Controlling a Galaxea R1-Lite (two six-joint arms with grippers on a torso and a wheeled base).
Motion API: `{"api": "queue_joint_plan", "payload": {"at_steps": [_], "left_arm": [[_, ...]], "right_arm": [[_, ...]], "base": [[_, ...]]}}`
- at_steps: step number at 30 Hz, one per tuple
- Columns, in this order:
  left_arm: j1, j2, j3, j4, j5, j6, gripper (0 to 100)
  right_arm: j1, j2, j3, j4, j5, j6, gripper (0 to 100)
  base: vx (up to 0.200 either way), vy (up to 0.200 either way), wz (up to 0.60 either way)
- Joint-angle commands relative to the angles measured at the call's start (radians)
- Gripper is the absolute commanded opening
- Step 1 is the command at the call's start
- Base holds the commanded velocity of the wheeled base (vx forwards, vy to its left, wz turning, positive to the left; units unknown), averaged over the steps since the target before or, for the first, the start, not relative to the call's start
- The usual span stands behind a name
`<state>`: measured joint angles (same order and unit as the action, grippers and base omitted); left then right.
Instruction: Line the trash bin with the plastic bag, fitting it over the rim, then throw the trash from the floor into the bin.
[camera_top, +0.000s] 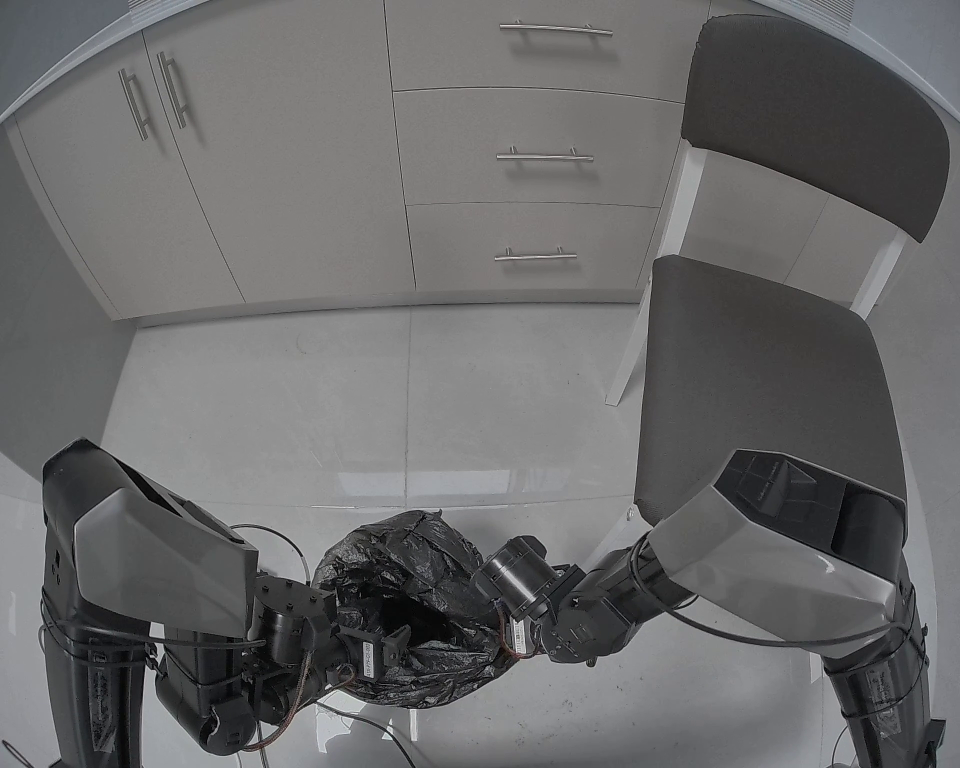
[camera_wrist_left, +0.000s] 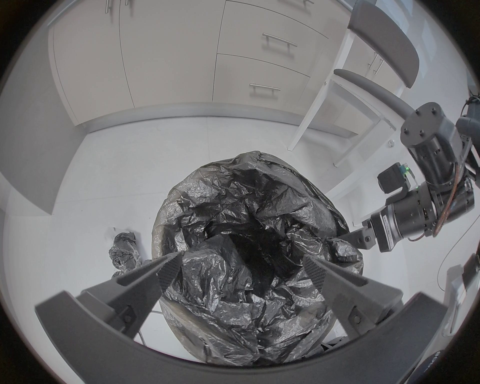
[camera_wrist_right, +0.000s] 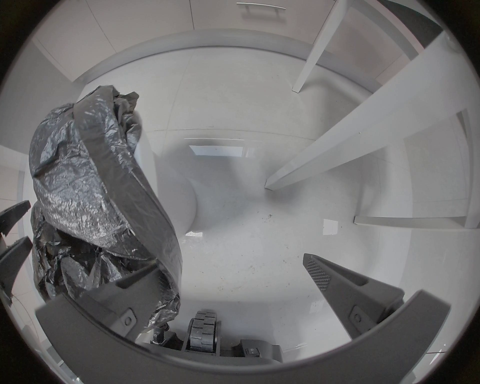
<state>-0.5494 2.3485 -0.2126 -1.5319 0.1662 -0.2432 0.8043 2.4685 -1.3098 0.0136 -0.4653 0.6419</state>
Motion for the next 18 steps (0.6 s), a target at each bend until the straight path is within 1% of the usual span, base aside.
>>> {"api": "queue_joint_plan", "payload": {"at_steps": [1,5,9,13,18], "left_arm": [[0.0,0.0,0.002,-0.001,0.001,-0.001,100],[0.0,0.002,0.001,-0.001,0.001,-0.001,100],[-0.001,0.0,0.004,-0.001,0.003,-0.008,100],[-0.006,-0.006,0.007,-0.001,0.003,-0.028,100],[-0.006,-0.005,0.01,-0.001,0.003,-0.028,100]], "right_arm": [[-0.019,0.0,0.001,-0.001,-0.001,-0.001,100],[-0.04,-0.049,0.006,0.0,-0.001,-0.001,100],[-0.039,-0.115,0.015,0.008,0.001,-0.002,100],[-0.002,-0.218,0.05,0.008,0.022,-0.038,100],[0.067,-0.26,0.075,0.006,0.076,-0.041,100]], "base": [[0.0,0.0,0.0],[0.0,0.0,0.0],[0.0,0.0,0.0],[0.0,0.0,0.0],[0.0,0.0,0.0]]}}
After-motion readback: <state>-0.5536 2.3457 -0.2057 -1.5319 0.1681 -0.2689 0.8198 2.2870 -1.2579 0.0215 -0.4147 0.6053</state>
